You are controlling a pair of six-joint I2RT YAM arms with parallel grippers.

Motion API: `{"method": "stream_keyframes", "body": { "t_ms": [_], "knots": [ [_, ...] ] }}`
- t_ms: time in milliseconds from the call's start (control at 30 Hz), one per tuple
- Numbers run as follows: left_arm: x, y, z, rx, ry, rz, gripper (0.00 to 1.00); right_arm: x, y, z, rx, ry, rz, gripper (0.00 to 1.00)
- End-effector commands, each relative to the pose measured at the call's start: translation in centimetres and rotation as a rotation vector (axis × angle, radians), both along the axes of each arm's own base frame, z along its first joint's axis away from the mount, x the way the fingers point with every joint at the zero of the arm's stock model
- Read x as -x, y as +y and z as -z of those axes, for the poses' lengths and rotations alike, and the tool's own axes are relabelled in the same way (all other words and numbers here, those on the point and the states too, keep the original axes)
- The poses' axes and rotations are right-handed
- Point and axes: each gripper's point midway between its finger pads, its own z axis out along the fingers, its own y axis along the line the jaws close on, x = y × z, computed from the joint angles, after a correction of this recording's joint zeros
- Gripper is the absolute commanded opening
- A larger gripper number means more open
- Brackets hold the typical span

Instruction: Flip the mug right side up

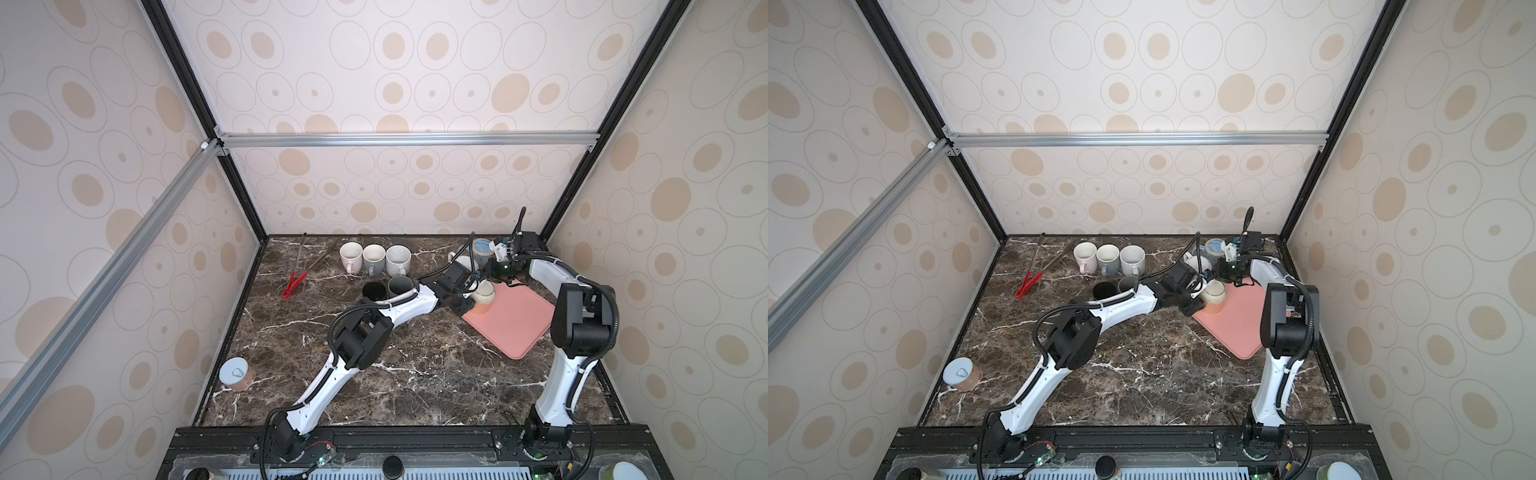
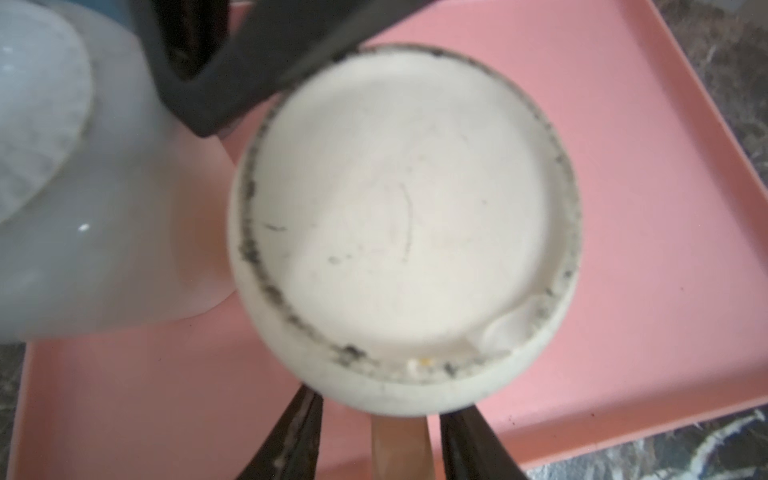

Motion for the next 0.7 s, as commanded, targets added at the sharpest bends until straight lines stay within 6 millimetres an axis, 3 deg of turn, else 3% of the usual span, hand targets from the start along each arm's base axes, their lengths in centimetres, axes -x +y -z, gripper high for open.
{"method": "stream_keyframes", "body": {
  "t_ms": [0,200,300,500,667],
  "knots": [
    [-0.2,-0.8,-1.4,0.011,-0.027,0.017,0.32,0.9,0.8,-1.0,-0.018,-0.001,-0.016,0.11],
    [-0.5,-0.6,-1.8,0.007,-0.041,0.003,0.08,0.8,1.0,-2.1,-0.038,-0.019,-0.011,0.11],
    [-0.6,-0.6,-2.2,0.015,-0.048,-0.007,0.0,0.6,0.9,-3.4,-0.045,-0.042,0.004,0.19],
    [-0.6,-0.9,-4.3,0.082,-0.06,-0.011,0.0,0.6,0.5,-7.0,-0.057,-0.104,0.075,0.38],
    [-0.3,-1.1,-6.6,0.211,-0.023,-0.011,0.0,0.9,-0.3,-9.8,-0.059,-0.15,0.15,0.4]
  ]
}}
